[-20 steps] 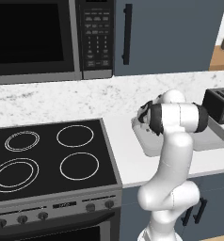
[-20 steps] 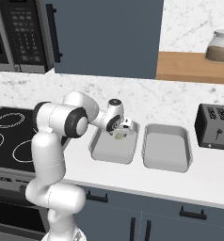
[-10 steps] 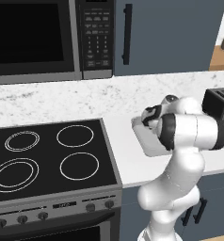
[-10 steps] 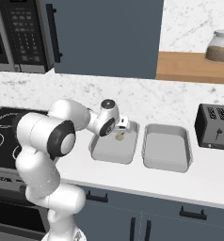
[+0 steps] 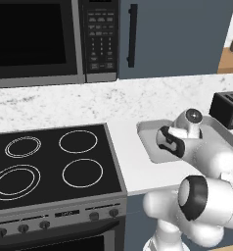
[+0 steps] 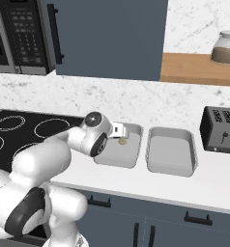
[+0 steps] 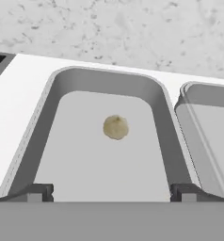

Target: Place one garlic and one fish in each tupperware on the nearby counter, to pack two identical lunches.

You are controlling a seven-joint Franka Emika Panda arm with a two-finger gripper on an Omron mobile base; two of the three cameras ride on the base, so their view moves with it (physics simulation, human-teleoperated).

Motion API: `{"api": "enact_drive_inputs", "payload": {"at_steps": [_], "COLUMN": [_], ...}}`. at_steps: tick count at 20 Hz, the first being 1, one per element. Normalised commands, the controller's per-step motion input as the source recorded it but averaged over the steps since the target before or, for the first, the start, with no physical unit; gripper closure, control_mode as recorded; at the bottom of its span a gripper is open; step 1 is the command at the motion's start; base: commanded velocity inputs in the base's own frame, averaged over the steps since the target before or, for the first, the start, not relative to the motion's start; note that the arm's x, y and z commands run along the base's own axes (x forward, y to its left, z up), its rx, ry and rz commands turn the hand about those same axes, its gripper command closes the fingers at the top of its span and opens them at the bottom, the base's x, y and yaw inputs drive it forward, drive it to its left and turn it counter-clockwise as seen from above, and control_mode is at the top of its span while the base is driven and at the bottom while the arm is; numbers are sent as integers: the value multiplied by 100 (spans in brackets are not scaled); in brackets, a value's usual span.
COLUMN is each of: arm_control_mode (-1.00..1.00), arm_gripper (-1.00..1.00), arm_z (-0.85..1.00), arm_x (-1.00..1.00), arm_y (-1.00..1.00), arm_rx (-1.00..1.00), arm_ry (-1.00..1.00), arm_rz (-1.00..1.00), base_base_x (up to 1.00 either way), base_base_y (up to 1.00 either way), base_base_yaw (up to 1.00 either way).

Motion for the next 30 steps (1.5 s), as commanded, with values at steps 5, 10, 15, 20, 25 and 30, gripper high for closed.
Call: {"api": "enact_drive_inputs", "payload": {"at_steps": [5, 10, 15, 20, 25, 30], "arm_control_mode": [-100, -100, -100, -100, -100, -100], "arm_gripper": [-100, -100, -100, -100, -100, -100], "arm_z": [100, 67, 48, 40, 8, -59], "arm_x": [-76, -90, -100, -94, -80, -12], "arm_y": [16, 24, 59, 15, 1, 17], "arm_rx": [-4, 4, -15, 9, 31, 24], "arm_ry": [-8, -1, -22, -20, -4, 0], "arm_rz": [0, 0, 0, 0, 0, 0], "base_base_x": [0, 0, 0, 0, 0, 0], "base_base_y": [0, 0, 0, 0, 0, 0], "base_base_yaw": [0, 0, 0, 0, 0, 0]}}
